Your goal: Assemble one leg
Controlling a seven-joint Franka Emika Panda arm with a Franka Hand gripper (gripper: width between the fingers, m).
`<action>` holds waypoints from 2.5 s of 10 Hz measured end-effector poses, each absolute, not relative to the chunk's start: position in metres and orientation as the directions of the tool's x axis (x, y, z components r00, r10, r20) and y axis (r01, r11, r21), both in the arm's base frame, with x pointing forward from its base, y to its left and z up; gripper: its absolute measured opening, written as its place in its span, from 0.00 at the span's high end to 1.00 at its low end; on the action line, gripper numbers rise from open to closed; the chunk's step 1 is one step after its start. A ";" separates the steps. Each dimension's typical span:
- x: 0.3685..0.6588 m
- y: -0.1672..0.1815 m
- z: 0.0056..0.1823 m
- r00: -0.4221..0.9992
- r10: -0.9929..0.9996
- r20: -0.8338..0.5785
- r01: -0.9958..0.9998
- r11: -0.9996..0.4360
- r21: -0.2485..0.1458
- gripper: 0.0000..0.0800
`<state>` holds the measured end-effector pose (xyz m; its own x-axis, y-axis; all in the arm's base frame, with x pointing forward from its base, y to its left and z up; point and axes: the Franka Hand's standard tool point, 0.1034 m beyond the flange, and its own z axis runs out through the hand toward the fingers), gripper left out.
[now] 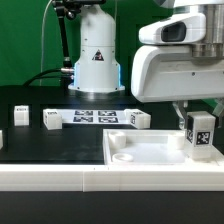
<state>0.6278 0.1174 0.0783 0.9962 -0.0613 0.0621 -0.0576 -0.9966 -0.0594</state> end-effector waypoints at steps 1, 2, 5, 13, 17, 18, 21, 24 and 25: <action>0.627 0.117 0.078 0.982 -0.179 0.065 -0.174 -0.982 -0.067 0.64; 0.626 0.117 0.078 0.960 -0.273 0.066 -0.268 -0.961 -0.074 0.64; 0.625 0.116 0.077 0.782 -0.622 0.049 -0.616 -0.782 -0.097 0.64; 0.622 0.118 0.076 0.263 -0.965 -0.012 -0.960 -0.261 -0.099 0.64; 0.623 0.113 0.077 0.380 -0.925 -0.011 -0.921 -0.378 -0.091 0.28; 0.626 0.110 0.078 0.460 -0.888 0.002 -0.883 -0.458 -0.102 0.21; 0.625 0.113 0.078 0.753 -0.657 0.031 -0.653 -0.753 -0.087 0.19; 0.627 0.113 0.076 0.924 -0.379 0.057 -0.375 -0.925 -0.067 0.19; 0.627 0.114 0.076 0.965 -0.253 0.066 -0.250 -0.967 -0.054 0.19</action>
Offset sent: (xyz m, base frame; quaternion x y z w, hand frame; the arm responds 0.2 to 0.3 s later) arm -0.0068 0.0095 -0.0051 -0.0133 0.0033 0.3094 0.9508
